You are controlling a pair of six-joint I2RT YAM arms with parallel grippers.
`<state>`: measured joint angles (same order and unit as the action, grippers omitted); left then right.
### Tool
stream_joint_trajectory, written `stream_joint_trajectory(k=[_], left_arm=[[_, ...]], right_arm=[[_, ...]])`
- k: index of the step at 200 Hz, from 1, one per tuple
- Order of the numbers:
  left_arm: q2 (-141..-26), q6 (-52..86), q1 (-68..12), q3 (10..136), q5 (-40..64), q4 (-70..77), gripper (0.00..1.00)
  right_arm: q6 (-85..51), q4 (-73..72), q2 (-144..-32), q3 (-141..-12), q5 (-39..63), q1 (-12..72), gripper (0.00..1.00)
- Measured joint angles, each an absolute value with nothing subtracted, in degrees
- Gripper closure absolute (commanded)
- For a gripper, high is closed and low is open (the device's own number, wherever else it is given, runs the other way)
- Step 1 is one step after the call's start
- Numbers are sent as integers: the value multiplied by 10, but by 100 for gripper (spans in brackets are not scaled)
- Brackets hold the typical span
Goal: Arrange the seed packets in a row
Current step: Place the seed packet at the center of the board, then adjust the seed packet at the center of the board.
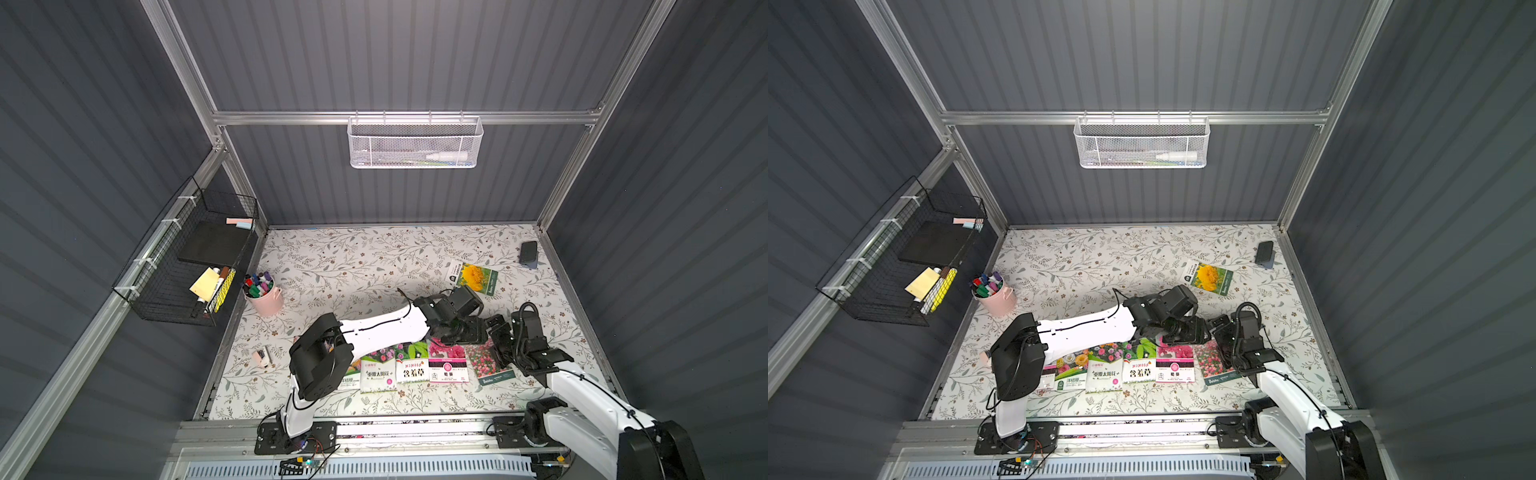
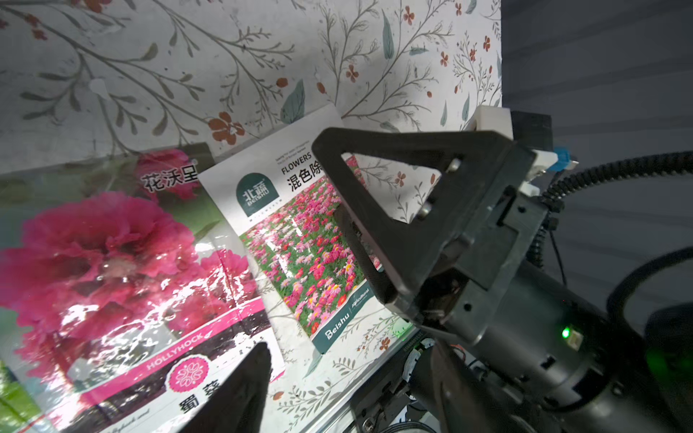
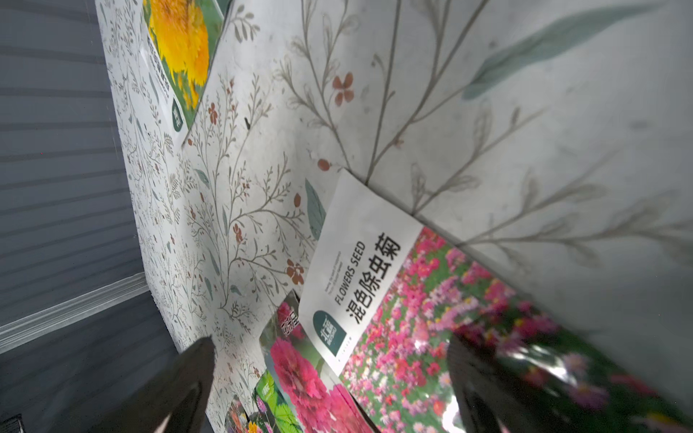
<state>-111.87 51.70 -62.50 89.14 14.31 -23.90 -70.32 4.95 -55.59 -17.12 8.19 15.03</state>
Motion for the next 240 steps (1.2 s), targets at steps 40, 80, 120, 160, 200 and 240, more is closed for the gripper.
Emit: stream_joint_trajectory(k=[40, 80, 120, 160, 200, 240], left_arm=[[-1108, 509, -624, 874, 135, -244, 32], [-1081, 495, -618, 859, 131, -245, 26], [-1061, 475, -605, 850, 129, -244, 15], [-1036, 455, -587, 828, 129, -248, 0], [-1012, 448, -576, 811, 128, -255, 0], [-1011, 443, -566, 809, 125, -258, 1]], right_arm=[[-743, 96, -542, -184, 5, 204, 1], [-732, 174, -446, -189, -53, 207, 1], [-685, 213, -402, -201, -78, 207, 1], [-654, 276, -389, -200, -73, 207, 1], [-610, 322, -350, -200, -71, 175, 1], [-578, 321, -409, -195, -15, 96, 1]])
